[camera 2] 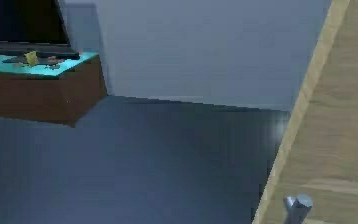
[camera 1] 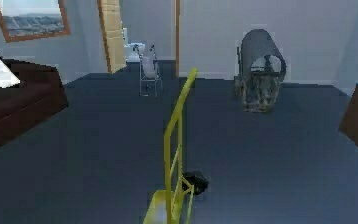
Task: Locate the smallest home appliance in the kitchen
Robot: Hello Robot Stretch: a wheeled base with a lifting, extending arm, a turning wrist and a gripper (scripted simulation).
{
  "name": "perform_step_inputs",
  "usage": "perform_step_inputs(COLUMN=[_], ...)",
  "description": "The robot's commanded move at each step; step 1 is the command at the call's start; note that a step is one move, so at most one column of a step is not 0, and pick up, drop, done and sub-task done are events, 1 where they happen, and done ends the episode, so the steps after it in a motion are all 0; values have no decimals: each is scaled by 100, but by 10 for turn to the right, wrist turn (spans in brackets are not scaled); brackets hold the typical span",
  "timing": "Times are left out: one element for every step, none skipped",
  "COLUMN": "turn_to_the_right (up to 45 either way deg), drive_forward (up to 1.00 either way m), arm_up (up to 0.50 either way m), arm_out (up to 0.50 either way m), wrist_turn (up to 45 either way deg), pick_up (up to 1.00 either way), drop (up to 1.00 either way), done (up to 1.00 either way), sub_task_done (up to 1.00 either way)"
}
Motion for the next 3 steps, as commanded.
perform_step_inputs(turn_to_the_right=[-450,-150,0], drive_forward=[0,0,75], arm_up=[0,0,0], arm_out=[0,0,0], wrist_turn=[0,0,0], pick_up=[0,0,0], drop=[0,0,0], done=[0,0,0], sub_task_done=[0,0,0])
